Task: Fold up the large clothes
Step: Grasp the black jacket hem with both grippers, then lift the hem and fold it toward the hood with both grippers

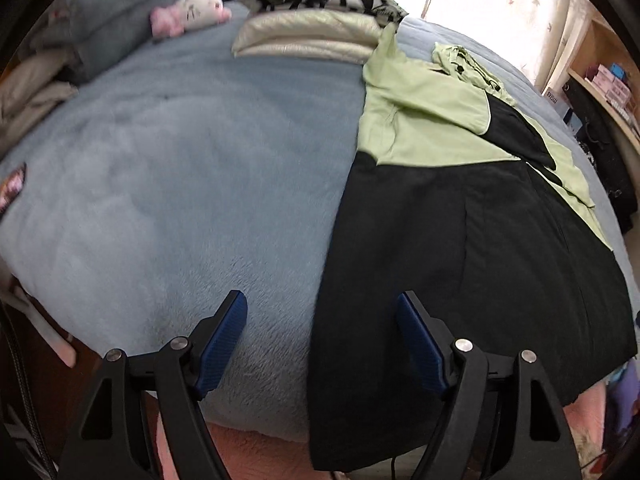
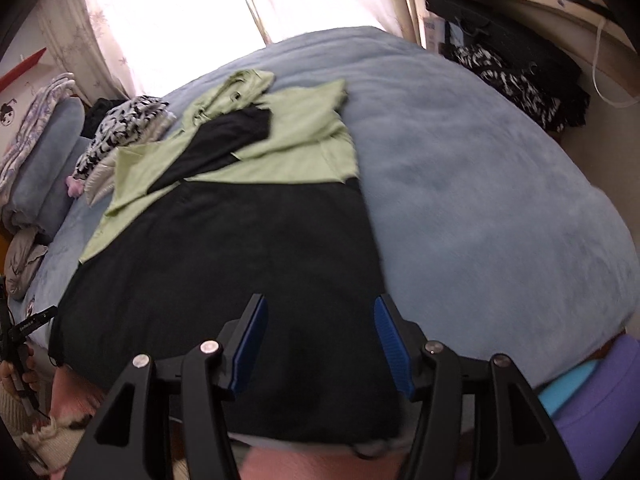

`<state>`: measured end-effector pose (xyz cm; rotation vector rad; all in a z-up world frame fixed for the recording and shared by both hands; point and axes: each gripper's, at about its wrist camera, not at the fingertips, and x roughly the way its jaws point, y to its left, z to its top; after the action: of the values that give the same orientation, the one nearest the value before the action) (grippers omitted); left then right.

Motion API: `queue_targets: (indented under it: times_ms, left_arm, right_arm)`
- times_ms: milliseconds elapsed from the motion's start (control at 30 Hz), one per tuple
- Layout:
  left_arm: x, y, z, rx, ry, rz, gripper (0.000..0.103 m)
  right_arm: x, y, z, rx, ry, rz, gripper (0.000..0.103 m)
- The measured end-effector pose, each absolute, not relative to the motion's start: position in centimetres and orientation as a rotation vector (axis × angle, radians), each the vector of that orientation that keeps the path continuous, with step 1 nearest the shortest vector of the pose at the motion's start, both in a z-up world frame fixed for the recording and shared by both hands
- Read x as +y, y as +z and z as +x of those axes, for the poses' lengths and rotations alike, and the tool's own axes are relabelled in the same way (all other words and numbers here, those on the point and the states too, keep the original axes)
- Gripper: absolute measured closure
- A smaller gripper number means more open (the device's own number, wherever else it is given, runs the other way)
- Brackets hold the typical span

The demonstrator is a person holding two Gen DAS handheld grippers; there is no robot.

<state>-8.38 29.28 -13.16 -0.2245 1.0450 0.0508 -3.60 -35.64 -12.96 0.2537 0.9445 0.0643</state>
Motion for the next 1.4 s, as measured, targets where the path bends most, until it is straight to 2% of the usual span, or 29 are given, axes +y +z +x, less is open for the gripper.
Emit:
queue_targets:
  times_ms: [100,267,667,700,733,767,800,833,867,900,933,1067,1400]
  left_arm:
    - [29.6,-13.7,-8.6,1.032,0.015,-0.238,0.026]
    - [29.0,-14.5,-8.1,1.036,-0.033,-0.232,0.015]
    - [28.5,-15.8,-6.6,1.006,-0.142,-0.242,0.009]
    - [28.2,-15.8,-6.6,1.004,-0.142,-0.233,0.009]
    - [27.9,-15.9,-6.6,1.000,-0.141,-0.216,0.010]
    - [27.6,-15.9,-6.6,0.999,-0.141,-0.204,0.014]
    - [27.2,-15.8,-6.7,0.999,-0.144,-0.186,0.019]
    - [26.8,-15.7,-6.7,0.999,-0.150,-0.172,0.034]
    - [26.5,-15.5,-6.8,0.994,-0.160,-0.170,0.058]
    - [26.2,-15.4,-6.8,0.999,-0.171,-0.186,0.072]
    - [26.0,-15.4,-6.7,1.014,-0.182,-0.205,0.094]
    - [24.7,-14.8,-7.0,1.016,-0.122,-0.206,0.101]
    - [24.5,-9.3,-11.3,0.975,-0.119,-0.267,0.102]
  right_arm:
    - [-37.3,-14.3,-4.2,0.974,0.059,0.299,0.047]
    - [-38.4,-16.1,-4.6,0.968,0.114,0.389,0.047]
    - [-37.0,-17.7,-2.8,0.907,0.305,0.529,0.046]
    - [-36.8,-17.8,-2.6,0.904,0.305,0.529,0.049]
    - [-36.7,-17.8,-2.6,0.898,0.300,0.523,0.059]
    - [-36.5,-17.8,-2.5,0.897,0.293,0.518,0.067]
    - [-36.3,-18.0,-2.3,0.909,0.282,0.514,0.084]
    - [-36.4,-18.2,-2.2,0.918,0.275,0.517,0.087]
    - [-36.5,-18.4,-2.2,0.917,0.270,0.535,0.088]
    - [-36.5,-18.3,-2.3,0.911,0.264,0.546,0.090]
    - [-36.6,-18.2,-2.5,0.906,0.258,0.554,0.091]
    - [-36.3,-17.4,-3.1,0.885,0.232,0.551,0.096]
    - [-35.6,-11.4,-6.0,0.810,0.236,0.473,0.099]
